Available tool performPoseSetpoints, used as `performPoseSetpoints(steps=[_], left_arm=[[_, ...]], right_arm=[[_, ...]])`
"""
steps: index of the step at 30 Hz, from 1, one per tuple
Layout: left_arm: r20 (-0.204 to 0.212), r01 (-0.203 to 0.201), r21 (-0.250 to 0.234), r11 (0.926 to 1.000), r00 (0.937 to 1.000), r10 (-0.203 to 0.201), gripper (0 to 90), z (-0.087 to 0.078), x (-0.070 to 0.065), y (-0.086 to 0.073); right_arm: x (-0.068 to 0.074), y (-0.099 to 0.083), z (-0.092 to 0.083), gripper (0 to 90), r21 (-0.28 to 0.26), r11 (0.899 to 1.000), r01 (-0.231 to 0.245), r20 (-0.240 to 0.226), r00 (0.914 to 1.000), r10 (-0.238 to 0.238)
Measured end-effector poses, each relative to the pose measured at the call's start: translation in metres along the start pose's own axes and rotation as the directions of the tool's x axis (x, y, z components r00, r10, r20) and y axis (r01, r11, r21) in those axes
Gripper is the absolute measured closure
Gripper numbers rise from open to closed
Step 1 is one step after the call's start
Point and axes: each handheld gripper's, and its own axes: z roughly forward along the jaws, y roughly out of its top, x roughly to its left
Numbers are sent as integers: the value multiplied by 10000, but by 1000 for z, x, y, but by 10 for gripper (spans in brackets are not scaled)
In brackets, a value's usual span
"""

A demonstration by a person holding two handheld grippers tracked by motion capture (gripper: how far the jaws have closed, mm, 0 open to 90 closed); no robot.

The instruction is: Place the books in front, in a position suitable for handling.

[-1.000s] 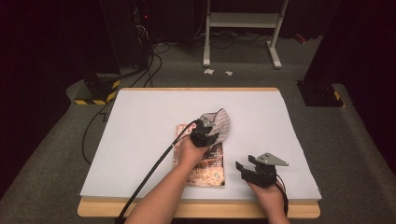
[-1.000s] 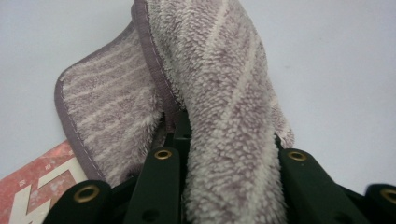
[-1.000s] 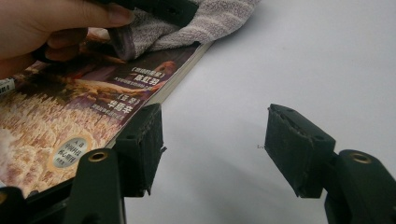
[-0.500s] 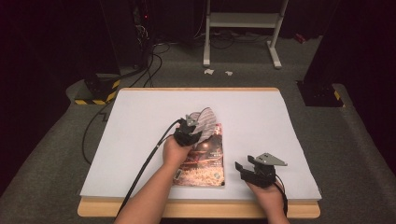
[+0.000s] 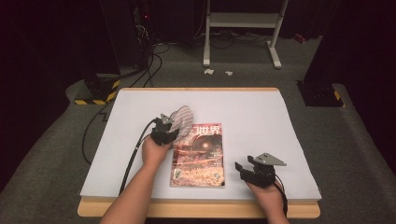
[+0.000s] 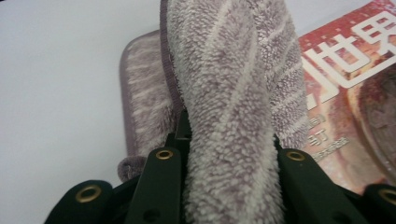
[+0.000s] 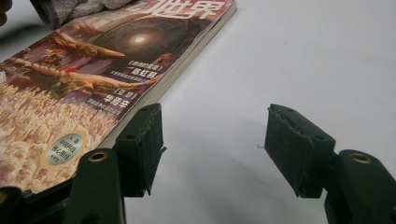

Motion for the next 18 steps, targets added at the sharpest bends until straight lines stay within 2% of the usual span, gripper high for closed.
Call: performPoseSetpoints(steps=[3, 8, 13, 18], left_arm=[[135, -12, -198, 9998, 9999, 15, 711, -3, 0, 0], [322, 263, -590, 9979, 9992, -244, 711, -11, 3, 0], [228, 215, -867, 9960, 9995, -195, 712, -27, 9, -2], [-4, 281, -1137, 9931, 9996, -283, 713, -48, 24, -10]], right_arm=[[0, 0, 0, 369, 7, 10000, -11, -2, 10000, 11], [0, 0, 0, 368, -31, 10000, -82, 29, 10000, 82], [-2, 1, -1, 367, -59, 10000, -56, 63, 10000, 56], [-2, 1, 0, 368, -42, 10000, -10, 95, 10000, 11]])
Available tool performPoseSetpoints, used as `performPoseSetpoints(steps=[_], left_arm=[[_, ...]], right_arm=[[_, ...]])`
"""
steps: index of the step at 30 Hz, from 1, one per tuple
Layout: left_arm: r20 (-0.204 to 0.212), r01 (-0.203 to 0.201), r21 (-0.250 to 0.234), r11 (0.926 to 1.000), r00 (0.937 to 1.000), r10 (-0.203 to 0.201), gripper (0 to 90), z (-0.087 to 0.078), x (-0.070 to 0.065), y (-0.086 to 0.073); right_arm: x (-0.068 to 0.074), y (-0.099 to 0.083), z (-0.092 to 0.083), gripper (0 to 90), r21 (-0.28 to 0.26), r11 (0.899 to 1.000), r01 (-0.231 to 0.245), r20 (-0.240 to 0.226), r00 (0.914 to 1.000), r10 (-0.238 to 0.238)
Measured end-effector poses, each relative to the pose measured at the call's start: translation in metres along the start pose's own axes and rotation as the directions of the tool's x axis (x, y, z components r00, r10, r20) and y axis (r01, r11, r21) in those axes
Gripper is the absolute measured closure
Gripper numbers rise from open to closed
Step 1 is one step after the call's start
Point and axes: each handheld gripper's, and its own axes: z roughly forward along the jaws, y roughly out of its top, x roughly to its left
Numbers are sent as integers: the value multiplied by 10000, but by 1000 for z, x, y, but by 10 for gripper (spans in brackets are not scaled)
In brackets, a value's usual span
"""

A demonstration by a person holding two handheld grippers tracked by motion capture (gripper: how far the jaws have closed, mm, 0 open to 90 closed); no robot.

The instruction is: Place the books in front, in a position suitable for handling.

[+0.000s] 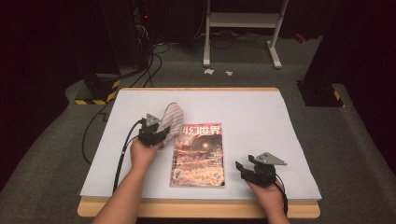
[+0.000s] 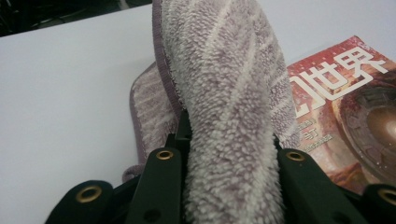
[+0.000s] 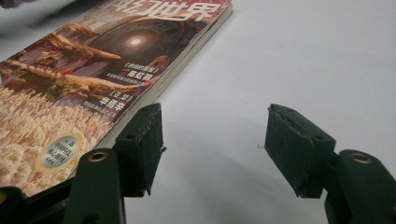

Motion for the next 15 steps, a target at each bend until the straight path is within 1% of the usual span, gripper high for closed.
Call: performPoseSetpoints(steps=[1, 2, 3, 5, 6, 7, 8, 10, 13, 15], left_arm=[[-75, -13, -44, 10000, 10000, 13, 713, -5, 3, -1], [-219, -48, -76, 10000, 9997, 47, 713, -13, 10, -4], [-219, -48, -76, 10000, 9997, 47, 713, -13, 10, -4], [-377, -43, -67, 10000, 9993, 40, 713, -21, 17, -8], [-470, -19, -87, 10000, 9989, 14, 713, -25, 20, -10], [-550, 94, -108, 9999, 9984, -99, 713, -33, 27, -14], [-550, 94, -108, 9999, 9984, -99, 713, -33, 27, -14], [-656, 177, -105, 9998, 9977, -184, 713, -39, 33, -17], [-779, 257, 53, 9997, 9966, -252, 713, -48, 42, -25], [-764, 371, 115, 9992, 9964, -361, 713, -51, 46, -29]], right_arm=[[0, 0, 0, 368, 13, 10000, 11, 3, 10000, -11], [2, 0, 1, 368, 22, 10000, 41, 9, 10000, -41], [2, 0, 1, 368, 22, 10000, 41, 9, 10000, -41], [3, 1, 1, 368, 69, 10000, 59, 0, 10000, -59], [3, 1, 1, 368, 69, 10000, 59, 0, 10000, -59], [4, 1, 2, 368, 68, 9999, 100, -11, 9999, -100], [4, 1, 2, 368, 68, 9999, 100, -11, 9999, -100], [5, 1, 2, 368, 76, 9999, 117, -16, 9999, -117], [5, 1, 3, 368, 76, 9999, 137, -20, 9999, -137], [5, 1, 3, 368, 76, 9999, 132, -20, 9999, -132]])
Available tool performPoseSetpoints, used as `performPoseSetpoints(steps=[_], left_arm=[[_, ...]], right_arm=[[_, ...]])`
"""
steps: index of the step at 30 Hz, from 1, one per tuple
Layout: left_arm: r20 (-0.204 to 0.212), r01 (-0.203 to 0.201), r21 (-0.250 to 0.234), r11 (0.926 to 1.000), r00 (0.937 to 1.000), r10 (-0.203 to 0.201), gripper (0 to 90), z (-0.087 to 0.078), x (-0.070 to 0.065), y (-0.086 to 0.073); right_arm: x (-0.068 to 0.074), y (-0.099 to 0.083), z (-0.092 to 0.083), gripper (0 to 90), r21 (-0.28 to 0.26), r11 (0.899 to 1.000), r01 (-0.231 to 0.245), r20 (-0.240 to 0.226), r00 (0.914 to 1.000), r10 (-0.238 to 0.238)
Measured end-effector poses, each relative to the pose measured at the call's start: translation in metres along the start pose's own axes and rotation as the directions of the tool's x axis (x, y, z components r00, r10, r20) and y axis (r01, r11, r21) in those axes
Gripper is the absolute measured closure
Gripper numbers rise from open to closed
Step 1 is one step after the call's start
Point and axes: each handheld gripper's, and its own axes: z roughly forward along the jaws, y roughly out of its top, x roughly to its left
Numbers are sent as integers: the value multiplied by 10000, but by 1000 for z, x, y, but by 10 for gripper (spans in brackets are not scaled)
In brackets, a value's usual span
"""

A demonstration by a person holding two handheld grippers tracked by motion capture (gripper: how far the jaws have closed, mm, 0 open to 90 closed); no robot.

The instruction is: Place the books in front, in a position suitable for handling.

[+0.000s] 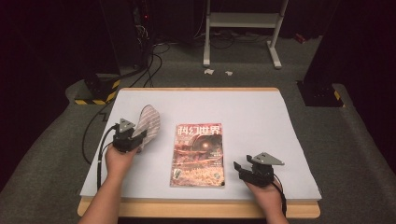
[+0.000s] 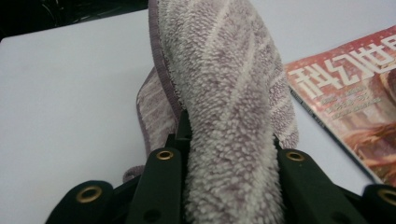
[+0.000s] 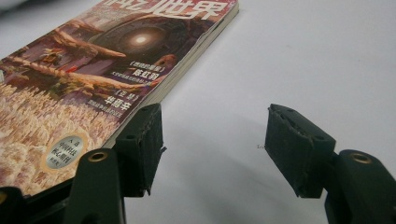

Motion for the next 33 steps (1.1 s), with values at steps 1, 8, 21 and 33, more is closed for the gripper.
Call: performPoseSetpoints(steps=[1, 8, 21, 33], left_arm=[[-22, 19, 72, 10000, 10000, -19, 713, -1, 2, -2], [-142, 39, 339, 9994, 9999, -34, 713, -7, 8, -15], [-181, -113, 793, 9968, 9998, 127, 710, -6, 3, -37], [60, 115, 786, 9968, 9999, -120, 677, -2, 3, -44]], right_arm=[[0, 0, 0, 368, -1, 10000, 3, -5, 10000, -3], [1, 0, 0, 368, -27, 10000, 22, -23, 10000, -22], [0, 0, -1, 368, -13, 10000, -12, -1, 10000, 12], [1, 0, -1, 368, -20, 10000, 22, -10, 10000, -22]])
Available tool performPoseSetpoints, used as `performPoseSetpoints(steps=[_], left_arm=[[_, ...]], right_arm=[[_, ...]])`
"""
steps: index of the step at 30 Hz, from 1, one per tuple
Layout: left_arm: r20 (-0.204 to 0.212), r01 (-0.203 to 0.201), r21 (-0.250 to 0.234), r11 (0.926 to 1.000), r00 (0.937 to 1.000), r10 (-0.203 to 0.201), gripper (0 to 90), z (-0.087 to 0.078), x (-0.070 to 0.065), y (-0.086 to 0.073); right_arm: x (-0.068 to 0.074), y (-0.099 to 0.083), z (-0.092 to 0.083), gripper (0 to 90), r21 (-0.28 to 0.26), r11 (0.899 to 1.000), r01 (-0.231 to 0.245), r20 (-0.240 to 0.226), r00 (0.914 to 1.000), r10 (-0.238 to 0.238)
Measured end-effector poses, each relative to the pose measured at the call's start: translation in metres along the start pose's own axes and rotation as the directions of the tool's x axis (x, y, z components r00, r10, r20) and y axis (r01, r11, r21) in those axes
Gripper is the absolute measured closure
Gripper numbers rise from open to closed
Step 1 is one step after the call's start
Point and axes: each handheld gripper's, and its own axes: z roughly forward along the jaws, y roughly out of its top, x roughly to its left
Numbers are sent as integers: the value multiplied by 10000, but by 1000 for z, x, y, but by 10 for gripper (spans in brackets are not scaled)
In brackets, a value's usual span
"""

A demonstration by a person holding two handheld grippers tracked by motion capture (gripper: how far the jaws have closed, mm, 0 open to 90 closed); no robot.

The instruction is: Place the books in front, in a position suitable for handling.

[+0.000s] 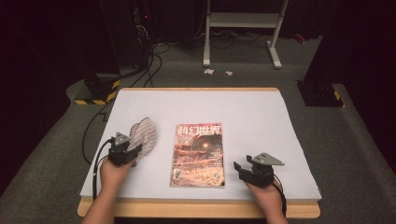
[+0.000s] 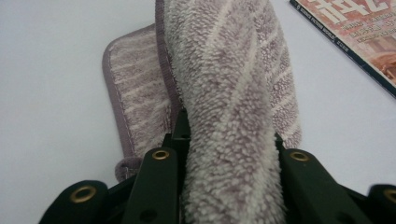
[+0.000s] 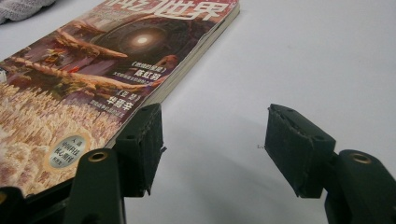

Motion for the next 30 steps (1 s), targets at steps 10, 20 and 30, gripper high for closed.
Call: performPoseSetpoints(steps=[10, 20, 30], left_arm=[[92, 82, -111, 9999, 9999, -81, 439, -2, 1, 1], [288, 40, -621, 9981, 9996, -22, 351, -17, 1, 8], [637, -464, -1361, 9896, 9964, 555, 321, -35, -15, 32]], right_arm=[[0, 0, 0, 368, 1, 10000, -11, 3, 10000, 11], [1, 0, 1, 368, 32, 10000, -15, -15, 10000, 15], [1, 0, 1, 369, 17, 10000, -25, -22, 10000, 25]])
